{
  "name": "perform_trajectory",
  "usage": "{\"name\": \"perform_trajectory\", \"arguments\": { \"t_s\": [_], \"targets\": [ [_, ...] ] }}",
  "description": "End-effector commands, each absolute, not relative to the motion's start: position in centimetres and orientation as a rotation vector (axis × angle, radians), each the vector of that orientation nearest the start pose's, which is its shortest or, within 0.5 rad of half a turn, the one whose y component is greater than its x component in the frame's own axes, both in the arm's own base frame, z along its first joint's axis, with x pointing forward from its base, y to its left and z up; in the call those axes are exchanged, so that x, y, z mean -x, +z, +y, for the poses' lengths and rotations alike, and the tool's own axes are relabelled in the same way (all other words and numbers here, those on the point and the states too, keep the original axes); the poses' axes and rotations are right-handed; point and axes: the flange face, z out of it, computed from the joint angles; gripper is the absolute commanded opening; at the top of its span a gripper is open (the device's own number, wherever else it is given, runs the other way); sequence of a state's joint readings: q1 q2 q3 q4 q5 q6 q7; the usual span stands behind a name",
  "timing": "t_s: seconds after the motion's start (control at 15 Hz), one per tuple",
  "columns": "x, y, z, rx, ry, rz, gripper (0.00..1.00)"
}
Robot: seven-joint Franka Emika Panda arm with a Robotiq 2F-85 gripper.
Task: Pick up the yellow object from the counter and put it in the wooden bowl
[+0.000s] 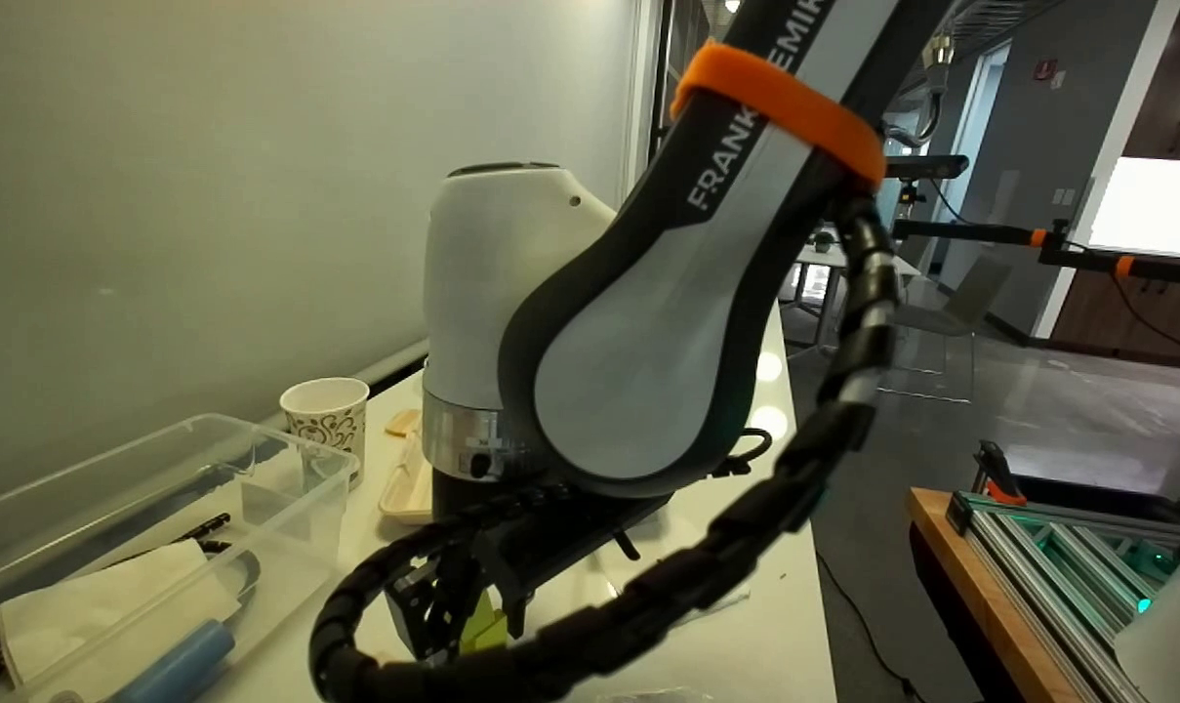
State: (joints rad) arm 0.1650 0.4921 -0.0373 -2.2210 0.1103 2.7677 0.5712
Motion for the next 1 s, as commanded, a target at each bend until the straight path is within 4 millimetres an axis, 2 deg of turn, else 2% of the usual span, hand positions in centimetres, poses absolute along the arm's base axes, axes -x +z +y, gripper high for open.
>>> {"name": "perform_trajectory", "arguments": {
  "t_s": [0.0, 0.33, 0.73, 0.87, 0.93],
  "targets": [
    [-54.87, 15.41, 6.71, 2.983, -0.101, 0.831, 0.57],
    [-54.89, 15.74, 6.79, 2.989, -0.108, 0.821, 0.29],
    [-54.74, 15.66, 6.81, 2.996, -0.104, 0.813, 0.36],
    [-54.66, 15.59, 6.81, 2.998, -0.101, 0.812, 0.42],
    [-54.64, 15.56, 6.79, 2.999, -0.101, 0.812, 0.51]
  ]
}}
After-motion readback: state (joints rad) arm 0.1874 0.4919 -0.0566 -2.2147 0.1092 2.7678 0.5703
